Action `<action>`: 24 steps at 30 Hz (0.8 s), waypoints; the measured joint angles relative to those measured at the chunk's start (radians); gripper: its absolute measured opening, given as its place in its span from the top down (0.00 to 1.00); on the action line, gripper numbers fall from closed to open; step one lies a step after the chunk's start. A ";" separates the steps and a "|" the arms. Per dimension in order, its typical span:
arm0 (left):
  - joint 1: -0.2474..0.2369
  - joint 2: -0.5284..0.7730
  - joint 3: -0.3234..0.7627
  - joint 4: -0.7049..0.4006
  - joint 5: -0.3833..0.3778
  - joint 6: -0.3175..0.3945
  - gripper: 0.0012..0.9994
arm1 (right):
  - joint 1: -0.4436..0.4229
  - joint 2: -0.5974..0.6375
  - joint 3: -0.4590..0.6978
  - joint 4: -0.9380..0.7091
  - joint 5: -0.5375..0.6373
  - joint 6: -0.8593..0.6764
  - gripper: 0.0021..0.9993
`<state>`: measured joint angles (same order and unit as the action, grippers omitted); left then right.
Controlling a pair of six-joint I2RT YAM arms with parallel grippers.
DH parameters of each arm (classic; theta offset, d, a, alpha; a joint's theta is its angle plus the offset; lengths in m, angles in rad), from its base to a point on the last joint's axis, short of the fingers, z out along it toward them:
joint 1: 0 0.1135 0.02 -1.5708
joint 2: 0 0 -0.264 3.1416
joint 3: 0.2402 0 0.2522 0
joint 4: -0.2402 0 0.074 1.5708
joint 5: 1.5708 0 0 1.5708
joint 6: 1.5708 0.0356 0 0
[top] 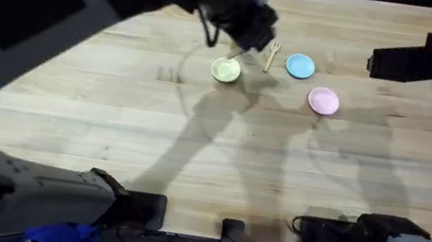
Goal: Pick up a utensil and set it on the pink plate, then put the other utensil in the container.
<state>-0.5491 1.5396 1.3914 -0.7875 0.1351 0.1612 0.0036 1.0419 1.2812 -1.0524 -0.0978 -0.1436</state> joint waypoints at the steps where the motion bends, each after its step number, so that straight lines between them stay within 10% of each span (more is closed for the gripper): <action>1: -0.013 0.015 0.005 0.021 0.004 0.000 0.96 | 0.000 0.000 0.000 0.000 0.000 0.000 0.00; 24: -0.236 0.474 0.149 0.328 0.178 -0.164 0.96 | 0.000 0.000 0.000 0.000 0.000 -0.007 0.00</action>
<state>-0.7851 2.0131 1.5409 -0.4599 0.3133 -0.0033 0.0036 1.0416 1.2812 -1.0524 -0.0978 -0.1509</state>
